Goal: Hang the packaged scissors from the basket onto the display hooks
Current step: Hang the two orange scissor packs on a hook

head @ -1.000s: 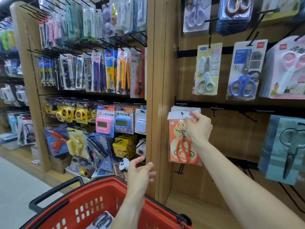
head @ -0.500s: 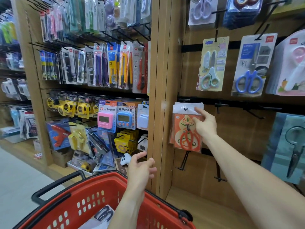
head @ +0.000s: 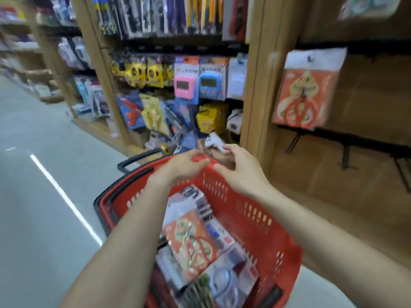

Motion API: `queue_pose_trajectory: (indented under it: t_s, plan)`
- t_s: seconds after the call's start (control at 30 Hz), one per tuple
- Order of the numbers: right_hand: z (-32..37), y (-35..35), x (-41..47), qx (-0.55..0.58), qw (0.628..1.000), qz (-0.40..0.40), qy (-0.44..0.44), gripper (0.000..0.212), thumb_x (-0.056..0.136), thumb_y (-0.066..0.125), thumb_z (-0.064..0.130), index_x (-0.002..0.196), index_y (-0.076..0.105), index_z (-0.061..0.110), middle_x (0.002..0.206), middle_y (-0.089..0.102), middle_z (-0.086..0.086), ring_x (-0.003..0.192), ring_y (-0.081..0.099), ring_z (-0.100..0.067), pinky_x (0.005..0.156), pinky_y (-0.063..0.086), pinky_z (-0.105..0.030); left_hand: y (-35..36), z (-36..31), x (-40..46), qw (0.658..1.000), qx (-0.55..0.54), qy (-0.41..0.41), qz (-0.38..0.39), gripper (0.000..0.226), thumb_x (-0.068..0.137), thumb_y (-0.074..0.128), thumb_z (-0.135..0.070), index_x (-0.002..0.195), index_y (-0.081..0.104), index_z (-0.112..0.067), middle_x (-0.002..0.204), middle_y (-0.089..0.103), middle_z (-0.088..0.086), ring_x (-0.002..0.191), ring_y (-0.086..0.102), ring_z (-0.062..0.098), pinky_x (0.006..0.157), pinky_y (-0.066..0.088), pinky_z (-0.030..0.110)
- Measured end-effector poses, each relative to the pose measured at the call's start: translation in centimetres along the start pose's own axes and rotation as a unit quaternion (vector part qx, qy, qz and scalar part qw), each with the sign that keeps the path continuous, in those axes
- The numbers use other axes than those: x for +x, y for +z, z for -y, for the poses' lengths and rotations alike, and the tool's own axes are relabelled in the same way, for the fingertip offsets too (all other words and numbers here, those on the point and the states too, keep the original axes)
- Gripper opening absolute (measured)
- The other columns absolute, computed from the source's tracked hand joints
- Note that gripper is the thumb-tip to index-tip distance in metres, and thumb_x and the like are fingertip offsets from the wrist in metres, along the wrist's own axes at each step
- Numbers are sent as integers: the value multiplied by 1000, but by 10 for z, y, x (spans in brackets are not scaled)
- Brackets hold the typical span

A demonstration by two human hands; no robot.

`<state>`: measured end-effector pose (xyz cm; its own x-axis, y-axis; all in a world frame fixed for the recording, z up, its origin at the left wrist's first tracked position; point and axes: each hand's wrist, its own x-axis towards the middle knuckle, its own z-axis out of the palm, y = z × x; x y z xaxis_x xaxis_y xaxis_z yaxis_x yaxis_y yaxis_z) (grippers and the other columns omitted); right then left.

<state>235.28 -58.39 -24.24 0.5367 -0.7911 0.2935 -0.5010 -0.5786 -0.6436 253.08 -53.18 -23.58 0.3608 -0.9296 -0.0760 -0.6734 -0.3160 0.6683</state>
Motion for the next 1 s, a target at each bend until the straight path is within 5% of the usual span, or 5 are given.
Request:
queue_pose_trajectory:
  t_s: [0.13, 0.37, 0.5, 0.67, 1.0]
  plan:
    - [-1, 63, -25, -57, 983, 175, 9, 65, 93, 70, 42, 148, 47, 14, 146, 56, -11, 134, 53, -29, 105, 44, -38, -4, 53, -20, 986, 90, -117, 76, 67, 103, 63, -46, 161, 39, -24, 164, 43, 0, 148, 44, 24, 123, 34, 38]
    - [-22, 115, -39, -85, 928, 341, 124, 63, 89, 77, 45, 135, 55, 8, 134, 63, -11, 121, 61, -30, 95, 52, -35, 13, 102, -44, 937, 194, -237, 168, 95, 95, 70, -55, 166, 19, -19, 170, 34, 6, 143, 50, 33, 115, 44, 49]
    - [-38, 142, -35, -105, 908, 375, 158, 69, 79, 84, 54, 125, 66, 5, 129, 68, -10, 114, 67, -28, 90, 55, -33, 22, 102, -48, 934, 169, -259, 177, 74, 98, 73, -38, 153, 34, -5, 116, 76, 5, 63, 66, 9, 73, 54, 34]
    - [-56, 159, -33, -74, 906, 366, 198, 70, 76, 90, 46, 128, 66, 5, 129, 70, -10, 116, 68, -27, 99, 55, -35, 18, 107, -43, 937, 152, -257, 181, 90, 92, 82, -27, 158, 21, -18, 139, 57, 16, 100, 73, 35, 92, 62, 54]
    - [-73, 166, -42, -21, 913, 337, 228, 56, 71, 95, 35, 102, 53, 16, 119, 60, 0, 110, 60, -20, 95, 50, -31, 26, 119, -39, 941, 158, -240, 180, 91, 91, 81, -13, 157, 18, -20, 107, 64, 12, 80, 67, 22, 93, 62, 51]
